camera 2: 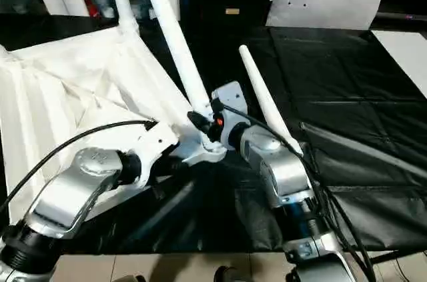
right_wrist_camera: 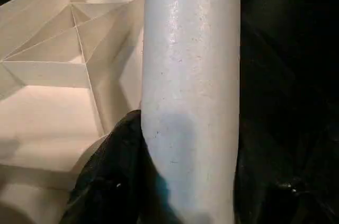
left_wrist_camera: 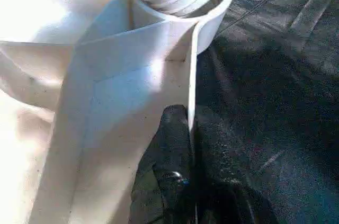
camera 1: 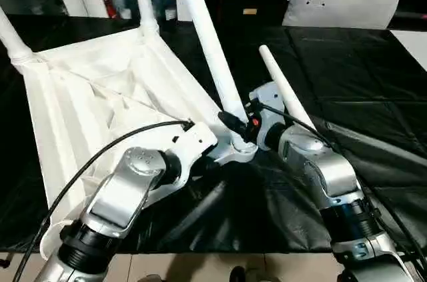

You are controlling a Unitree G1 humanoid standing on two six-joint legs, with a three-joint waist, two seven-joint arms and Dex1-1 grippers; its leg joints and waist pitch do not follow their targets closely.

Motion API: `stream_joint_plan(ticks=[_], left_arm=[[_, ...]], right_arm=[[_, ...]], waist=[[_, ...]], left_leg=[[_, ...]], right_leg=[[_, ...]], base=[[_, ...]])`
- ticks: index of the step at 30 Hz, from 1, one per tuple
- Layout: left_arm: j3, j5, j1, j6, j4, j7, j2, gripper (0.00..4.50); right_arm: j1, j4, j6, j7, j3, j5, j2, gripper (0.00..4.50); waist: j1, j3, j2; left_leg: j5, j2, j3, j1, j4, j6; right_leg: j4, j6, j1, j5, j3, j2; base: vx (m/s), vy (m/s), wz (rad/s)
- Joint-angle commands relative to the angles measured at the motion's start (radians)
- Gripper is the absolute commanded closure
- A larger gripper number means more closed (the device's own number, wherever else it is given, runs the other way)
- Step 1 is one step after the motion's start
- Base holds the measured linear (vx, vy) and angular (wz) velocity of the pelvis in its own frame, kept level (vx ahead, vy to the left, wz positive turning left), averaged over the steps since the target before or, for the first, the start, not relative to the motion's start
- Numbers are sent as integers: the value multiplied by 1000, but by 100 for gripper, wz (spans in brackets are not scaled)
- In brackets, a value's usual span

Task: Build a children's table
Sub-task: Insert table leg to table base

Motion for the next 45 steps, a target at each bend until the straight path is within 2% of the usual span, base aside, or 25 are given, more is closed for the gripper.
stream_joint_plan(ticks=[1, 2, 4, 6, 8, 9, 13, 14, 16, 17, 19, 20, 21, 23, 27, 29, 30, 32, 33, 35, 37, 39, 45], left_arm=[[30, 10, -45, -37, -54, 22, 7, 450], [30, 8, -42, -45, -51, 20, 16, 450], [36, 3, -30, -87, -35, 9, 43, 450], [33, 2, -18, -181, -7, -23, 84, 450], [32, 0, -15, -198, -2, -29, 93, 450], [40, -1, -11, -214, 15, -26, 101, 450], [95, -52, -8, -307, 78, -37, 93, 450], [114, -82, -9, -318, 85, -56, 93, 423], [149, -140, -14, -334, 91, -98, 94, 396], [158, -157, -16, -332, 90, -111, 93, 393], [175, -185, -21, -332, 91, -124, 89, 375], [189, -203, -26, -326, 89, -128, 82, 367], [204, -221, -33, -319, 88, -129, 73, 367], [250, -272, -62, -314, 100, -113, 44, 351], [321, -253, -172, -302, 205, 45, -17, 325], [332, -241, -200, -308, 239, 81, -30, 323], [345, -222, -256, -325, 301, 140, -57, 323], [345, -222, -297, -338, 339, 159, -79, 320], [340, -233, -333, -342, 362, 159, -101, 311], [324, -255, -372, -333, 379, 146, -127, 285], [307, -275, -395, -314, 380, 134, -155, 280], [280, -286, -404, -302, 374, 116, -182, 280], [209, -347, -390, -257, 299, 49, -241, 280]], right_arm=[[79, 97, 71, -1, 38, -30, -7, 261], [84, 91, 59, 2, 34, -29, -6, 261], [100, 64, -9, 11, 0, -6, 5, 261], [111, 27, -85, 14, -66, 46, 30, 261], [112, 20, -97, 15, -77, 57, 35, 261], [116, 3, -116, 21, -95, 76, 41, 261], [131, -46, -159, 50, -152, 133, 45, 261], [135, -64, -160, 63, -170, 155, 45, 261], [140, -100, -159, 92, -194, 194, 39, 261], [141, -108, -155, 105, -194, 204, 32, 261], [142, -120, -147, 125, -194, 220, 20, 261], [141, -127, -142, 134, -195, 226, 13, 261], [139, -132, -139, 141, -196, 231, 6, 261], [137, -145, -130, 160, -197, 244, -11, 261], [139, -184, -101, 183, -178, 245, -28, 261], [139, -190, -97, 185, -171, 244, -29, 261], [139, -197, -93, 178, -158, 238, -24, 261], [137, -196, -92, 170, -148, 227, -23, 261], [134, -191, -93, 162, -138, 213, -25, 261], [129, -182, -92, 153, -132, 195, -30, 261], [124, -181, -88, 146, -133, 188, -33, 261], [122, -180, -89, 147, -125, 175, -41, 261], [117, -166, -96, 128, -116, 148, -54, 261]], waist=[[3, -54, 15], [3, -54, 14], [4, -56, 15], [6, -64, 23], [5, -67, 19], [6, -70, 23], [12, -79, 24], [14, -85, 27], [15, -91, 26], [17, -93, 26], [18, -90, 26], [19, -87, 22], [20, -88, 24], [28, -88, 26], [34, -90, 23], [37, -92, 22], [37, -93, 20], [40, -95, 23], [43, -101, 23], [47, -103, 22], [53, -104, 20], [61, -106, 17], [65, -108, 13]], left_leg=[[-79, 12, 14, -9, -53, 55], [-91, 13, 13, -10, -53, 47], [-91, 13, 13, -9, -52, 43], [-68, 13, 11, -10, -50, 47], [-46, 14, 12, -9, -48, 52], [-28, 12, 13, -8, -45, 57], [0, 11, 13, -9, -40, 71], [19, 13, 11, -8, -38, 73], [40, 11, 12, -10, -34, 80], [53, 11, 11, -11, -31, 83], [21, 10, 14, -11, -31, 86], [-13, 7, 16, -12, -32, 82], [-23, 7, 17, -13, -31, 75], [-56, 8, 20, -8, -29, 58], [-79, 7, 19, -9, -27, 42], [-89, 6, 16, -9, -25, 33], [-89, 6, 17, -8, -24, 31], [-92, 6, 15, -8, -22, 30], [-76, 5, 16, -7, -20, 28], [-60, 7, 14, -9, -19, 30], [-48, 6, 16, -11, -17, 33], [-28, 5, 17, -14, -15, 40], [-27, 4, 19, -15, -13, 54]], right_leg=[[-62, -232, 72, -73, 61, -61], [-65, -223, 71, -106, 62, -62], [-65, -214, 70, -111, 62, -61], [-59, -215, 74, -69, 64, -62], [-52, -230, 74, -13, 63, -58], [-50, -240, 75, 18, 63, -57], [-42, -252, 83, 64, 64, -58], [-36, -258, 83, 86, 63, -59], [-31, -268, 86, 122, 63, -58], [-27, -278, 86, 148, 63, -58], [-32, -282, 85, 112, 62, -58], [-38, -273, 85, 51, 62, -58], [-38, -268, 88, 26, 63, -59], [-47, -246, 83, -70, 65, -60], [-52, -209, 79, -128, 62, -53], [-56, -182, 80, -178, 59, -54], [-58, -172, 78, -195, 58, -54], [-61, -163, 77, -215, 57, -55], [-59, -164, 77, -196, 58, -55], [-54, -179, 77, -156, 58, -57], [-50, -190, 78, -131, 59, -58], [-46, -198, 82, -100, 60, -57], [-45, -205, 84, -93, 60, -58]], base=[[0, 0, 0], [0, 0, 0], [0, 0, 0], [0, 0, 0], [0, 0, 0], [0, 0, 0], [0, 0, 0], [0, 0, 0], [0, 0, 0], [0, 0, 0], [0, 0, 0], [0, 0, 0], [0, 0, 0], [0, 0, 0], [0, 0, 0], [0, 0, 0], [0, 0, 0], [0, 0, 0], [0, 0, 0], [0, 0, 0], [0, 0, 0], [0, 0, 0], [0, 0, 0]])
